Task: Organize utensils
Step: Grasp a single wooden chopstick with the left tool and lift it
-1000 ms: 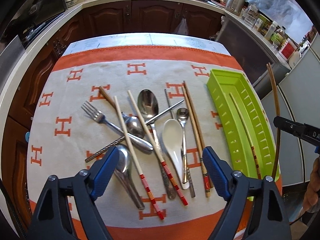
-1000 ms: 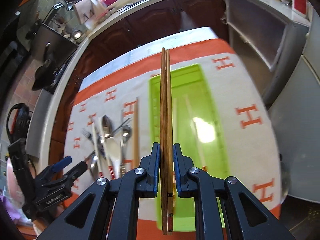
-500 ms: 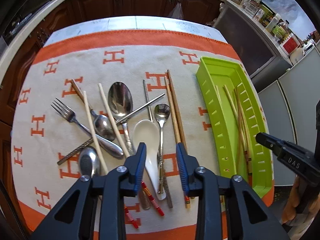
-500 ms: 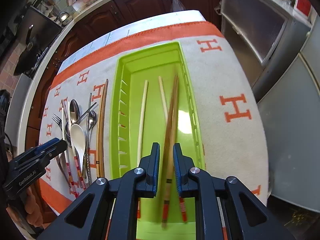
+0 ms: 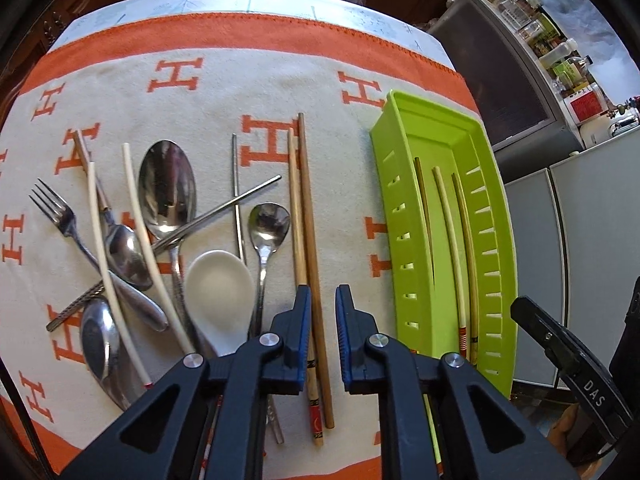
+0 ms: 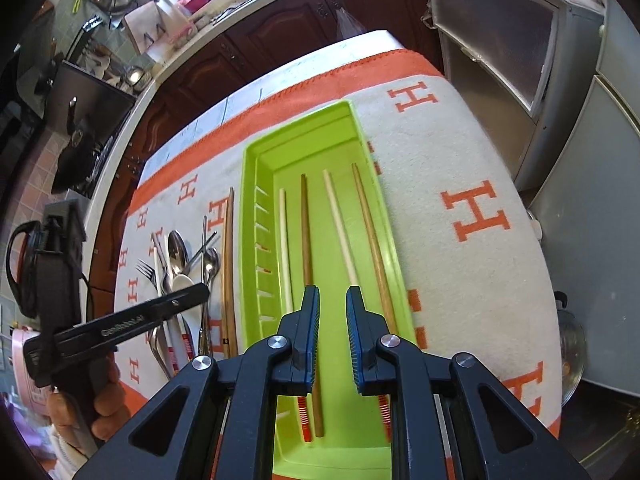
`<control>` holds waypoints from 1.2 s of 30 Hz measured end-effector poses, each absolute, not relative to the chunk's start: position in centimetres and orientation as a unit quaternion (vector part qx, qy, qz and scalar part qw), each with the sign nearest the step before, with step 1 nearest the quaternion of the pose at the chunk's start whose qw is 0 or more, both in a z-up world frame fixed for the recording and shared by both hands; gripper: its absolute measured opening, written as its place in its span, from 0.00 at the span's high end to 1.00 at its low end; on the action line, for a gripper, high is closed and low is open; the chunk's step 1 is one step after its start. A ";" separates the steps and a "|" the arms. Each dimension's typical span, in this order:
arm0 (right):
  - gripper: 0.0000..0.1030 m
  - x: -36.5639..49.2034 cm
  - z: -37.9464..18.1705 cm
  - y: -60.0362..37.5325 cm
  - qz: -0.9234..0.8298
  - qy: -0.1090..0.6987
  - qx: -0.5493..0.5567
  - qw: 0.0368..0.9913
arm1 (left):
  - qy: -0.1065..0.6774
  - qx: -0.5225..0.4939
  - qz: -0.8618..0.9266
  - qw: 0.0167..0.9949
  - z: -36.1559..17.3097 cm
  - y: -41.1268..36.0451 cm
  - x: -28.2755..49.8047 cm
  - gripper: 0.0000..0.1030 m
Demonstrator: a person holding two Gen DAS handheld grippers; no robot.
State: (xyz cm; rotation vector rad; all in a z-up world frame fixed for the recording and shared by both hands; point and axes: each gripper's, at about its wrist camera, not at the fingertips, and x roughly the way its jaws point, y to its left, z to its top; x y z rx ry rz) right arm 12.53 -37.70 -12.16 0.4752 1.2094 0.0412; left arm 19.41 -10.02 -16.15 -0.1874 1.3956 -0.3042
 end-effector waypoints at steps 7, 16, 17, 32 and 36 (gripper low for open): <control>0.86 12.0 -12.2 -38.7 0.018 0.556 0.244 0.794 | 0.649 -0.077 -0.135 0.745 -17.6 -11.2 20.0 0.90; 0.86 11.6 -12.1 -38.3 0.026 0.553 0.248 0.795 | 0.652 -0.055 -0.126 0.745 -19.0 -13.3 20.7 0.90; 0.86 11.6 -12.0 -38.3 0.027 0.553 0.248 0.795 | 0.652 -0.052 -0.122 0.746 -19.0 -13.5 20.8 0.90; 0.86 11.5 -12.6 -37.8 0.032 0.558 0.247 0.792 | 0.639 0.007 -0.106 0.762 -19.5 -16.0 18.4 0.96; 0.86 11.2 -12.5 -38.3 0.027 0.554 0.254 0.792 | 0.621 0.008 -0.126 0.774 -16.8 -15.9 16.5 0.96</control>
